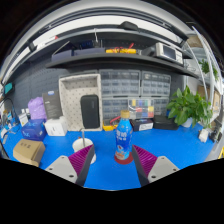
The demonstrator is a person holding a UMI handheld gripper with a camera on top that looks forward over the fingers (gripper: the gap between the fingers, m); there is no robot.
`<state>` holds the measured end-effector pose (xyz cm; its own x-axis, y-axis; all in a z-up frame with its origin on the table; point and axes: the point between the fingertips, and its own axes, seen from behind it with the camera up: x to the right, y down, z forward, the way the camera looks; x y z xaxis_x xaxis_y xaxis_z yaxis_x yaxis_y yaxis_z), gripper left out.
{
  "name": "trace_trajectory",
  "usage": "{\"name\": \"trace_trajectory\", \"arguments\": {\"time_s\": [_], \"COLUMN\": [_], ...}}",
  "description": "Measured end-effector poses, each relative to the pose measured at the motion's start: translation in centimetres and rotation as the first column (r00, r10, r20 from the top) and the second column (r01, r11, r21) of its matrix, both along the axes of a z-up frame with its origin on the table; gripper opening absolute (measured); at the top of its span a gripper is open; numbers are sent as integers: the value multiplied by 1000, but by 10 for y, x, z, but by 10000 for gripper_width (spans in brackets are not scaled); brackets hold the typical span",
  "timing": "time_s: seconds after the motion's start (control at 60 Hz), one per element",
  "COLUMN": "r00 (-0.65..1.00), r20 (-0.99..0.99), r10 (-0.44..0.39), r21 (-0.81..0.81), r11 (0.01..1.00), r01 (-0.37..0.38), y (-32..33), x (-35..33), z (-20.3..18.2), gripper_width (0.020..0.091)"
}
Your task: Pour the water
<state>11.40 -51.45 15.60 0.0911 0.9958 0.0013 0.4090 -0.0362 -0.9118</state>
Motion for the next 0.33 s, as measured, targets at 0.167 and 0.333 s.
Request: {"name": "trace_trajectory", "arguments": {"time_s": [0.167, 0.333], "r00": [998, 996], "r20": [-50, -86], "r10": [28, 29], "r21": [-15, -10], "r11": [999, 1000], "r01": [-29, -30], "y": [-15, -18], "x": [14, 22], "z": [35, 53], "gripper_width": [761, 758]}}
